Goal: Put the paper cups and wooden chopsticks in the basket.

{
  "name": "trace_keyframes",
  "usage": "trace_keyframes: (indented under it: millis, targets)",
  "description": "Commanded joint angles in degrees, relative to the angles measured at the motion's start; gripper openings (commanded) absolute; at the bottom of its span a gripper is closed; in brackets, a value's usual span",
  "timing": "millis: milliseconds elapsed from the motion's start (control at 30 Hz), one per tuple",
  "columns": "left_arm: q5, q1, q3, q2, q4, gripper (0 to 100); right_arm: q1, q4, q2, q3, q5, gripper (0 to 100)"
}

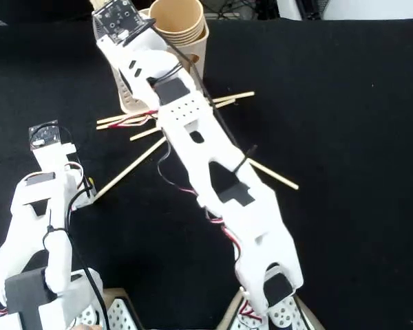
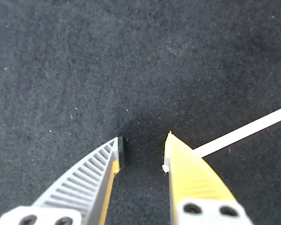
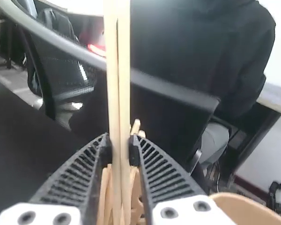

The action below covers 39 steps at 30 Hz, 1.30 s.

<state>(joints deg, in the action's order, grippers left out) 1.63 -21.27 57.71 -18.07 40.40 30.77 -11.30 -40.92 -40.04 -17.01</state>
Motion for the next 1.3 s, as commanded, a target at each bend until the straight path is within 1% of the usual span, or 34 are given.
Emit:
trace_keyframes:
  millis: [0, 200, 333, 467, 600, 867, 1100, 1267]
  targets:
    - [0.35, 1.19, -0.22, -0.26, -0.7, 17, -1.41, -2.73, 1.01, -3.3, 0.62, 1.2]
    - [0.35, 1.19, -0.22, -0.26, -0.7, 17, -2.02, -6.42, 1.01, -3.3, 0.7, 1.2]
    - [0.35, 1.19, -0.22, -0.26, -0.7, 17, -1.93, -6.51, 1.19, -3.3, 3.78, 2.0]
    - [0.35, 1.1, -0.22, -0.26, -0.7, 17, -1.85, -9.14, 1.27, -3.74, 4.22, 10.9]
    - [0.35, 1.1, -0.31, -0.26, -0.7, 17, -1.93, -9.32, 1.36, -3.82, 3.96, 7.9]
    - [0.35, 1.1, -0.22, -0.26, -0.7, 17, -1.85, -10.02, 6.64, -4.18, 3.96, 7.9]
    - [0.35, 1.1, -0.31, -0.26, -0.79, 17, 0.09, -22.15, 19.74, -4.26, 3.87, 7.8]
    - [0.35, 1.19, -0.22, -0.26, -0.79, 17, -0.26, -38.42, 30.37, -4.0, 3.78, 7.8]
